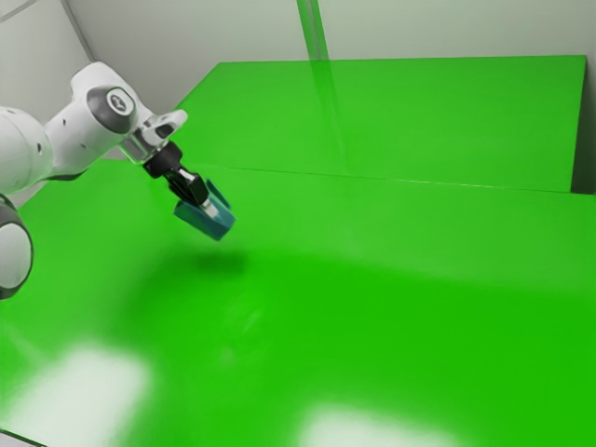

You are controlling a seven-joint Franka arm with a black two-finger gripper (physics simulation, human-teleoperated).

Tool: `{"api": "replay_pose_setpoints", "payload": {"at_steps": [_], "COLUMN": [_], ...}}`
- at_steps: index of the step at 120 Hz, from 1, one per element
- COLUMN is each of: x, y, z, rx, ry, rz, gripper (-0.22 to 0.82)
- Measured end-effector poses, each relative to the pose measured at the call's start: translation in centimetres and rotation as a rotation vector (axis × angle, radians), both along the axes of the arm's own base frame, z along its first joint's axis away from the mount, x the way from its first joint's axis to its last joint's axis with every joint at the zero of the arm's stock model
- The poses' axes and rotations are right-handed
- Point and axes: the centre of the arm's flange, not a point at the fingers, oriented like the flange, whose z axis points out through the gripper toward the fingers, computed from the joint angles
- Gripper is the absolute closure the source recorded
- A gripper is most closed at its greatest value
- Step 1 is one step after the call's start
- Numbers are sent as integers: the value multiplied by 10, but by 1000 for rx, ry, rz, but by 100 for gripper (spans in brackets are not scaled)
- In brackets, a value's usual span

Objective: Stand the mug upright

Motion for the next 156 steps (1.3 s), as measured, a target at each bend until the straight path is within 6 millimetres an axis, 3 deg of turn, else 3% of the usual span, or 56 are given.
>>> {"api": "replay_pose_setpoints", "payload": {"at_steps": [14,34,79,114,156], "x": [3,-1,-40,-50,-47], "y": [-44,-75,-100,-109,-116], "z": [7,-8,-35,-58,-81], "rx": [189,336,462,543,580], "ry": [-48,-94,-91,-90,-102], "rz": [-137,-216,-240,-243,-219], "gripper": [79,79,79,79,79]}}
